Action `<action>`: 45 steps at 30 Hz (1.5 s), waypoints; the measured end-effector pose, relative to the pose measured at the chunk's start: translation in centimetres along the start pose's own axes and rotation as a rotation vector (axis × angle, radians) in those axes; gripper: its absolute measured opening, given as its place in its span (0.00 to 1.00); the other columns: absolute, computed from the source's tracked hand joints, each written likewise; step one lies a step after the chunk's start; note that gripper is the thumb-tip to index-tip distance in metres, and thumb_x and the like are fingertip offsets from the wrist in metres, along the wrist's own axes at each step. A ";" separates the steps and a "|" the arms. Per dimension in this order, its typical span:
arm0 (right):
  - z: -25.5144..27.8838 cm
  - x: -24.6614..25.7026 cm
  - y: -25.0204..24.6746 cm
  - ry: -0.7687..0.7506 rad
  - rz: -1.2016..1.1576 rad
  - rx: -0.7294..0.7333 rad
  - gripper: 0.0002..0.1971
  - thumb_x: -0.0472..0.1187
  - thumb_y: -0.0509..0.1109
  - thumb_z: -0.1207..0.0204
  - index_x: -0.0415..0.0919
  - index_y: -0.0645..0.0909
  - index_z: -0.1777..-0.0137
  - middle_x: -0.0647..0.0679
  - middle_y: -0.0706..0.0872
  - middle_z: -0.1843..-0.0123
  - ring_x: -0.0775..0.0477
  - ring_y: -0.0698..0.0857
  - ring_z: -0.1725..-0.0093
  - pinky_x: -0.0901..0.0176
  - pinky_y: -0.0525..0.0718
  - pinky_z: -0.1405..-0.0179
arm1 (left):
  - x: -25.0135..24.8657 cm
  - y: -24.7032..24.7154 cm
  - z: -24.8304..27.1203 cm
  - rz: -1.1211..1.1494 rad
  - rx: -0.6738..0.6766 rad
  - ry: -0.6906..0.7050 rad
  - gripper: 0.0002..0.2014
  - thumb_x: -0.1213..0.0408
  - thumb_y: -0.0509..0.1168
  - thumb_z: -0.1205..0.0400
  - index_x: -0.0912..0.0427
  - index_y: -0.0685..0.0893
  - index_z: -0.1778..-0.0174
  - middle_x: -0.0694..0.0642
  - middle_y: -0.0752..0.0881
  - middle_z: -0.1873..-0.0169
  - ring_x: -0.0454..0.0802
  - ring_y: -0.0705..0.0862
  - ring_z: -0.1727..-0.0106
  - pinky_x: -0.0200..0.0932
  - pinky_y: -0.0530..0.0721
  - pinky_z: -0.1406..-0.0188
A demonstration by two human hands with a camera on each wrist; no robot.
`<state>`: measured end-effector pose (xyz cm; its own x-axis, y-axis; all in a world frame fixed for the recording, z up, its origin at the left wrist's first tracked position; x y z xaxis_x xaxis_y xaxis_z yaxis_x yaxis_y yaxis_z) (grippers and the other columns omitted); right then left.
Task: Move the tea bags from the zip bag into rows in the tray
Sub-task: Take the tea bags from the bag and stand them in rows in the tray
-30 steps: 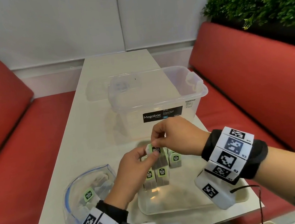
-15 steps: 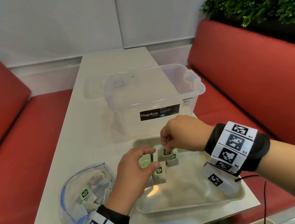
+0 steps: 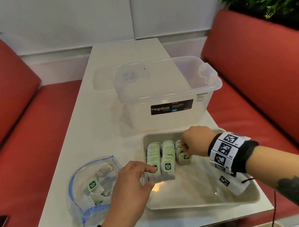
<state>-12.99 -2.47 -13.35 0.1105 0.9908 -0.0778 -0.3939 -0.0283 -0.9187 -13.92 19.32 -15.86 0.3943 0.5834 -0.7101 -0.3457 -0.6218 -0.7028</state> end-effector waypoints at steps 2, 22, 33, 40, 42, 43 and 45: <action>-0.3 0.1 0.2 -0.001 0.018 -0.013 0.05 0.42 0.69 0.28 0.46 0.85 0.54 0.46 0.87 0.54 0.43 0.84 0.55 0.59 0.74 0.63 | 0.1 0.1 0.1 0.001 0.007 -0.002 0.21 0.66 0.73 0.28 0.30 0.77 0.61 0.32 0.77 0.53 0.37 0.76 0.49 0.25 0.71 0.54; 1.0 1.0 1.6 -0.216 0.121 0.329 0.21 0.37 0.65 0.20 0.50 0.75 0.28 0.50 0.83 0.37 0.45 0.80 0.39 0.60 0.73 0.48 | 0.6 0.4 0.4 -0.005 0.080 -0.014 0.20 0.64 0.77 0.31 0.32 0.78 0.59 0.31 0.74 0.52 0.34 0.73 0.48 0.27 0.71 0.51; -0.9 1.5 2.2 -0.327 0.225 0.493 0.27 0.35 0.64 0.20 0.50 0.67 0.22 0.46 0.78 0.31 0.45 0.77 0.38 0.59 0.72 0.37 | 0.9 0.5 0.6 0.023 0.075 0.008 0.20 0.65 0.76 0.30 0.32 0.79 0.57 0.30 0.72 0.51 0.29 0.71 0.47 0.24 0.70 0.49; 0.4 1.6 0.1 -0.210 0.109 0.347 0.21 0.48 0.70 0.24 0.54 0.77 0.30 0.56 0.83 0.44 0.51 0.80 0.45 0.64 0.73 0.47 | 0.8 -1.6 1.1 0.079 -0.084 0.057 0.17 0.67 0.73 0.28 0.34 0.81 0.61 0.32 0.78 0.53 0.32 0.75 0.46 0.28 0.72 0.46; 1.2 2.2 -1.9 -0.196 0.036 0.201 0.18 0.51 0.71 0.26 0.57 0.81 0.35 0.60 0.79 0.56 0.56 0.77 0.54 0.64 0.72 0.54 | 1.8 -3.9 1.5 0.076 -0.266 0.033 0.21 0.73 0.73 0.29 0.36 0.81 0.67 0.34 0.80 0.56 0.33 0.76 0.48 0.29 0.72 0.47; 1.7 2.7 -2.9 -0.198 -0.015 0.131 0.17 0.51 0.71 0.26 0.58 0.82 0.37 0.61 0.78 0.60 0.56 0.77 0.56 0.64 0.73 0.55 | 2.4 -5.2 1.8 0.034 -0.359 0.012 0.22 0.75 0.72 0.31 0.37 0.81 0.69 0.35 0.81 0.56 0.36 0.75 0.49 0.34 0.72 0.47; 2.8 4.6 -4.7 -0.242 -0.147 0.017 0.13 0.50 0.70 0.25 0.58 0.83 0.40 0.60 0.80 0.59 0.58 0.77 0.58 0.65 0.73 0.57 | 3.9 -7.5 2.7 -0.129 -0.510 -0.044 0.22 0.78 0.73 0.34 0.39 0.81 0.73 0.39 0.81 0.53 0.42 0.70 0.48 0.41 0.68 0.48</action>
<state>-13.19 2.59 -8.33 -0.0526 0.9869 0.1524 -0.4050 0.1184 -0.9066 -12.09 27.64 -13.51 0.3661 0.6867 -0.6280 0.1660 -0.7122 -0.6821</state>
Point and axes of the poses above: each hand's wrist, its own z-axis away from the middle knuckle, its own y-axis out of the palm, x = y × z, the point moved 3 cm from there along -z, towards the middle knuckle
